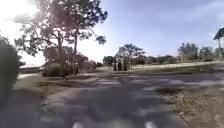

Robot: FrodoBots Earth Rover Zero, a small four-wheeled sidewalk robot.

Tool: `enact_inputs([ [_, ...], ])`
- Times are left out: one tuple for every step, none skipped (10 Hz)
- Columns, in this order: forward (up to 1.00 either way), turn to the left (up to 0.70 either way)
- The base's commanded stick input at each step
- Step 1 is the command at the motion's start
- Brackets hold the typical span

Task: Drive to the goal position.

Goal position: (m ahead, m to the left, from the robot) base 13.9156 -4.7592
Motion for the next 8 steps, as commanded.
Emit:
enact_inputs([
  [0.70, -0.01],
  [0.70, -0.01],
  [0.70, -0.01],
  [0.70, 0.00],
  [0.70, -0.01],
  [0.70, -0.01],
  [0.70, -0.01],
  [0.70, -0.01],
])
